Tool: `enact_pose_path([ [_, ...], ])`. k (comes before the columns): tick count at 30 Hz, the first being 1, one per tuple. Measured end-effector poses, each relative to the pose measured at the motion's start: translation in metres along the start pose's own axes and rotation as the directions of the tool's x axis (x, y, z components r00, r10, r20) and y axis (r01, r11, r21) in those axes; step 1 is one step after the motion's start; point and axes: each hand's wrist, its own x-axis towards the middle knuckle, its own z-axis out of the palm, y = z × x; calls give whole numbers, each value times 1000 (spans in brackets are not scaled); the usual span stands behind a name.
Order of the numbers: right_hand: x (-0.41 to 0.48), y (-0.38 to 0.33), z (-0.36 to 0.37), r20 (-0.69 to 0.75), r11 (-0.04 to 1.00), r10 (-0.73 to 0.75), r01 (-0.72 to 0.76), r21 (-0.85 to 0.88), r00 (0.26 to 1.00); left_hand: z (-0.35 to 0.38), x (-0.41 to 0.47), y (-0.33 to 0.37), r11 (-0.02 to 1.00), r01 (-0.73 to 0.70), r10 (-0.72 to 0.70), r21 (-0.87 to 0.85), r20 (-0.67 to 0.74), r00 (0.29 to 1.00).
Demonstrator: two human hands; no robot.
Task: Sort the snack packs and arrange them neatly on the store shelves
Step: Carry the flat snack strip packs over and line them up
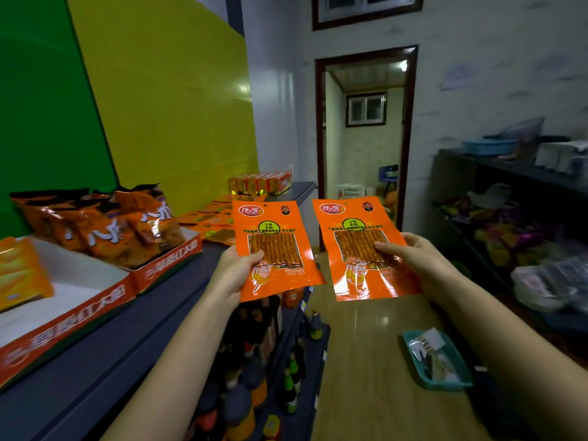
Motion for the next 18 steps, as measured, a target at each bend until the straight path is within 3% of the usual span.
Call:
enact_pose_path([
  [8,135,16,-36,47,1000,-10,10,-4,999,64,109,-19,1000,-21,20,-11,-103,995],
  [18,306,7,-70,269,992,-55,84,-98,962,135,230,-20,996,-88,74,-28,-331,941],
])
